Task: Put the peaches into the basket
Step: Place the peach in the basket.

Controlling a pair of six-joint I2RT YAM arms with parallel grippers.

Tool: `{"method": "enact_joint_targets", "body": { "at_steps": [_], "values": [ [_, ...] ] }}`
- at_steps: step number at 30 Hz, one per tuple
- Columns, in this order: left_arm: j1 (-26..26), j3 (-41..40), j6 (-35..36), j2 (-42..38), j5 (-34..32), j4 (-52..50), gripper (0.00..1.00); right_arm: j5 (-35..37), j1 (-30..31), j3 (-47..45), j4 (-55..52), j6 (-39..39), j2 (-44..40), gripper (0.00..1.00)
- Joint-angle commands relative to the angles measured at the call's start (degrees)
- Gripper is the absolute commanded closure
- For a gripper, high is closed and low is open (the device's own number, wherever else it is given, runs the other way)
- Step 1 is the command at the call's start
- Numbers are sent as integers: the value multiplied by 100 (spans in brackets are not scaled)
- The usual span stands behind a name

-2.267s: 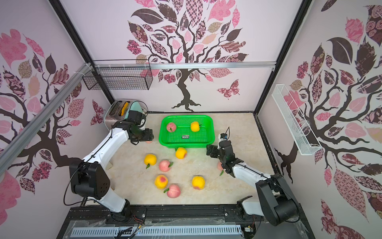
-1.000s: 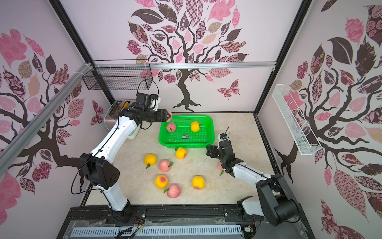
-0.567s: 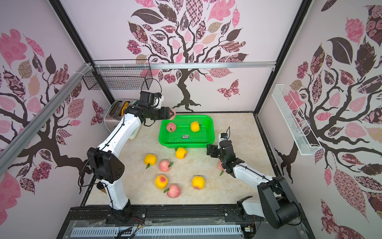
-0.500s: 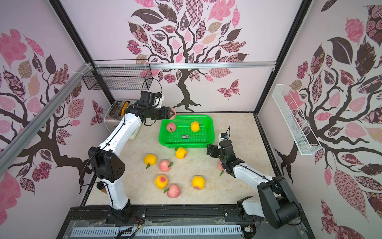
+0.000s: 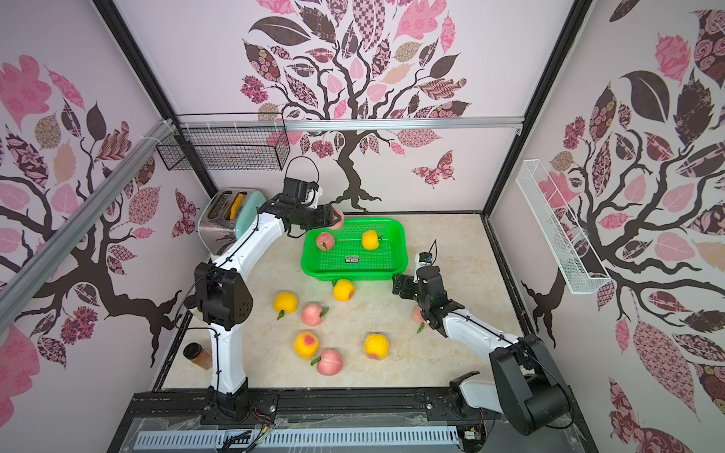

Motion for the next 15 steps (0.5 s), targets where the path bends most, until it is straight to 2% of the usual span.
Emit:
{"method": "enact_joint_targets", "body": {
  "at_steps": [1,15],
  "values": [
    [-37,227,-59,228,124,257,33,107,27,209,-28,-90,-119,10],
    [-42,801,1,1368,-189,54,31,72,30,209,-22,-61,-123,10]
  ]
}}
